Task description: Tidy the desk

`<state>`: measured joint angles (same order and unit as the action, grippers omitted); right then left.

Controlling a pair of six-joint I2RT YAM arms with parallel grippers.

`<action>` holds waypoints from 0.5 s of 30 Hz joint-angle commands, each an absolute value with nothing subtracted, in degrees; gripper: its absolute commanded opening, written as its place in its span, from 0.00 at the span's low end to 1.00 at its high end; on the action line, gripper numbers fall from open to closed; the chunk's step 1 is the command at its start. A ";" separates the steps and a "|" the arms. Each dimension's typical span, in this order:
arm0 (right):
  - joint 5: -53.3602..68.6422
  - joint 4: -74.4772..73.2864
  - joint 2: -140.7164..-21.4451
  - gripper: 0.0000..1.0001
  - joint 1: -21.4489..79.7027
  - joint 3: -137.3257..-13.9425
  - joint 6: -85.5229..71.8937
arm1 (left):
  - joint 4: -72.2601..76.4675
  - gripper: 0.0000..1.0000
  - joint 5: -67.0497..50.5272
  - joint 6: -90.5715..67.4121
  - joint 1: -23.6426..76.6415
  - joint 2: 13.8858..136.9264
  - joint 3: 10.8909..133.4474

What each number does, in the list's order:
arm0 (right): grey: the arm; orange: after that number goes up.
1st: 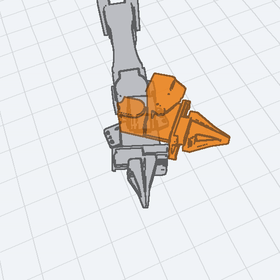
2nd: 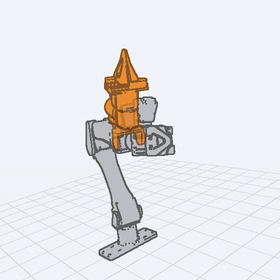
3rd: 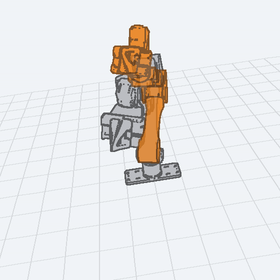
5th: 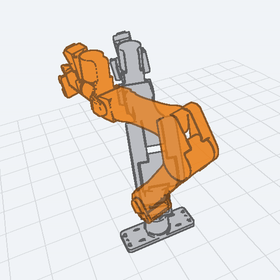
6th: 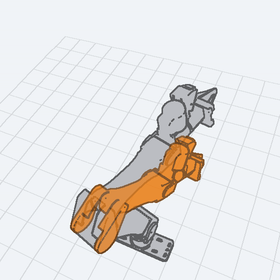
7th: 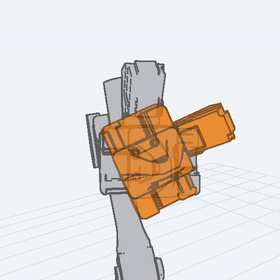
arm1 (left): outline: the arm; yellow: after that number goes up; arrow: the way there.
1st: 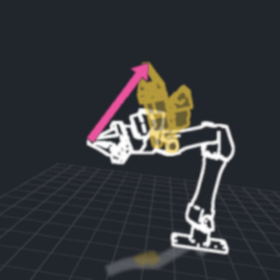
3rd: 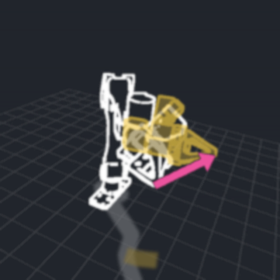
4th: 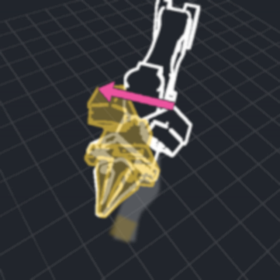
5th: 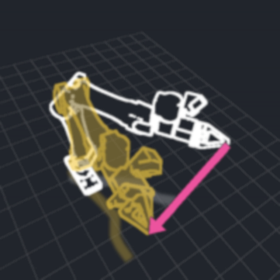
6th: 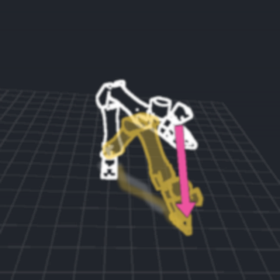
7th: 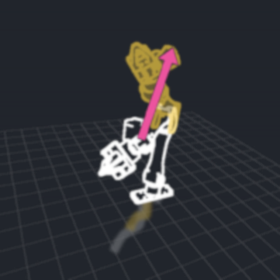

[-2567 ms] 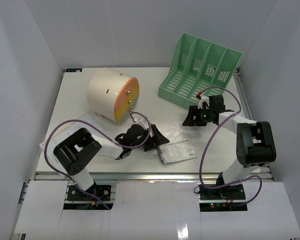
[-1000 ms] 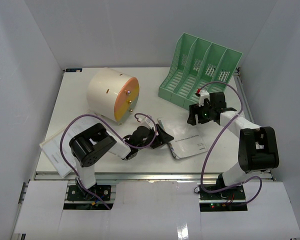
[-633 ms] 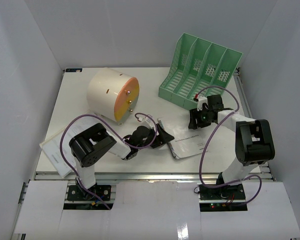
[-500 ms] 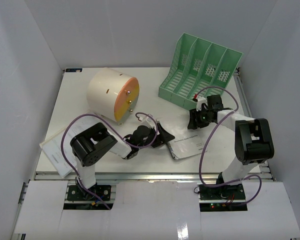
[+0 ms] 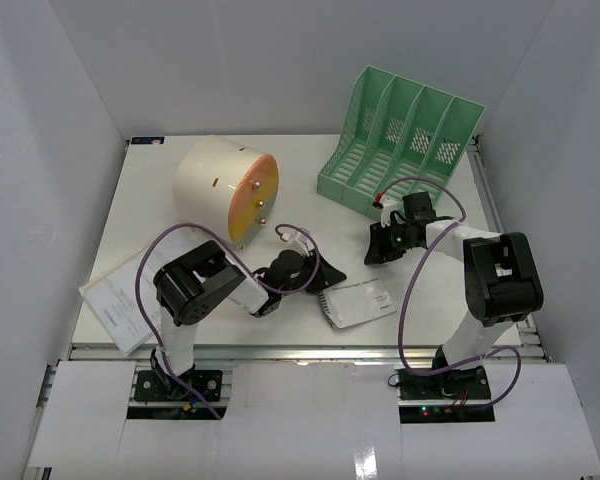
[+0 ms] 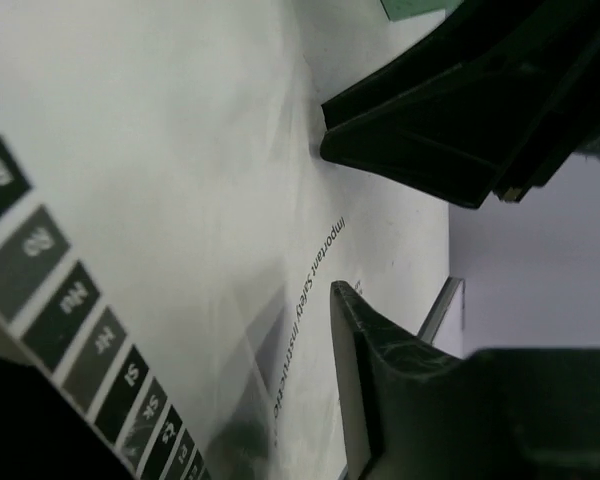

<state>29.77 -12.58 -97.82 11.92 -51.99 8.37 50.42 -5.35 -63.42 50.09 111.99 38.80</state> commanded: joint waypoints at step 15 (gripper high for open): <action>35.57 -17.68 -70.90 0.61 3.64 -52.51 29.20 | 27.85 0.00 2.41 -24.14 50.34 89.13 46.06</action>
<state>31.00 -18.77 -81.93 8.86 -52.07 20.76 36.07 -3.23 -41.74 50.13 96.58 38.09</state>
